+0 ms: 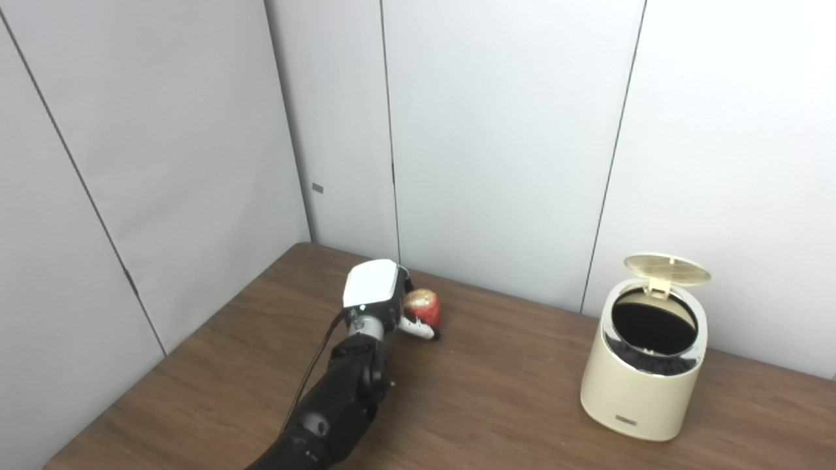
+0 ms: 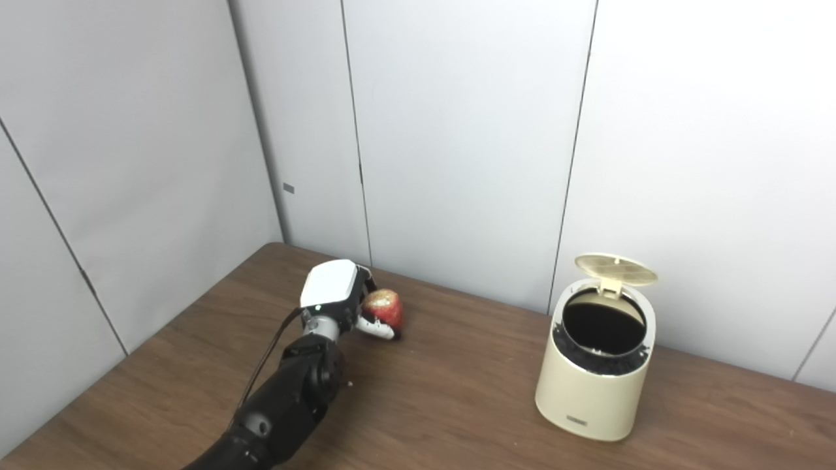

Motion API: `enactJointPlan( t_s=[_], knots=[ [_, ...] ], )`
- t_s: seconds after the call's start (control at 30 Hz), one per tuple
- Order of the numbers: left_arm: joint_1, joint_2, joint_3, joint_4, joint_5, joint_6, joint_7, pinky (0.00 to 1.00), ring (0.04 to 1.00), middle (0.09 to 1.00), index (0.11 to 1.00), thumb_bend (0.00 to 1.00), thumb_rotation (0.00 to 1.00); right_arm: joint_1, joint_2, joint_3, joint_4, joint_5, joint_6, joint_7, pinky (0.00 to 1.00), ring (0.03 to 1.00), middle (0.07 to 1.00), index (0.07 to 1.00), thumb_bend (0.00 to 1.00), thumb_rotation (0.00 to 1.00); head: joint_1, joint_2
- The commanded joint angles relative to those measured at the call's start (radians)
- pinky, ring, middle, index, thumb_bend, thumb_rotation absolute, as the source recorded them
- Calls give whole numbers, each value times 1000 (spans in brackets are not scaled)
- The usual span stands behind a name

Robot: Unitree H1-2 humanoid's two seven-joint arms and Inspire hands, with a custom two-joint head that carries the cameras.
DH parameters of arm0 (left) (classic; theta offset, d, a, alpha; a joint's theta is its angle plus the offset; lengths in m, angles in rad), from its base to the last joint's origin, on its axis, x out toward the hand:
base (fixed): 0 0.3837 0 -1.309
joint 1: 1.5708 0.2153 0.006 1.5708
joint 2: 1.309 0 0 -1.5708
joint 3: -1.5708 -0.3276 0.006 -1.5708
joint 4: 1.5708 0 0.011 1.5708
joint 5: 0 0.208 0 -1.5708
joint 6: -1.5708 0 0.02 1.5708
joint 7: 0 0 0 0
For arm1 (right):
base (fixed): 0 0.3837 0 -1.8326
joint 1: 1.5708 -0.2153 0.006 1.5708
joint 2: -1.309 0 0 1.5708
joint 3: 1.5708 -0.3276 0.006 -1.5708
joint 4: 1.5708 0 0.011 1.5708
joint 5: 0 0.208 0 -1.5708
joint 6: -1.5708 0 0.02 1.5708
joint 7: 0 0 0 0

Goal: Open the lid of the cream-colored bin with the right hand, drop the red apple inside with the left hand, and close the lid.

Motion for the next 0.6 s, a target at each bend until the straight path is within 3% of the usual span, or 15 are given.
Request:
enactJointPlan(
  t_s=[0.0,0.23,0.4,0.47,0.57],
  knots=[
    [-44,35,-3,-37,4,10,4,223,298,454,486,524,0,-12,6,-4,-31,-2,-19,-11,433,663,719,689,699,877,-2,-1],
    [-36,46,-8,-66,-6,24,-16,229,309,449,492,524,0,-11,10,-2,-33,-9,-16,-12,447,679,730,698,673,874,-27,2],
    [-10,61,-19,-161,12,11,-20,216,297,412,502,519,0,-10,27,4,-41,-13,-16,-16,438,666,722,695,664,854,-110,15],
    [2,71,-18,-207,4,8,-41,211,291,408,503,519,0,-7,36,9,-50,-28,-10,-18,440,668,726,702,624,852,-159,16],
    [20,83,-8,-264,-7,0,-55,204,282,398,503,517,0,-3,52,17,-72,-37,-3,-16,439,663,734,728,487,804,-210,16]
  ],
)
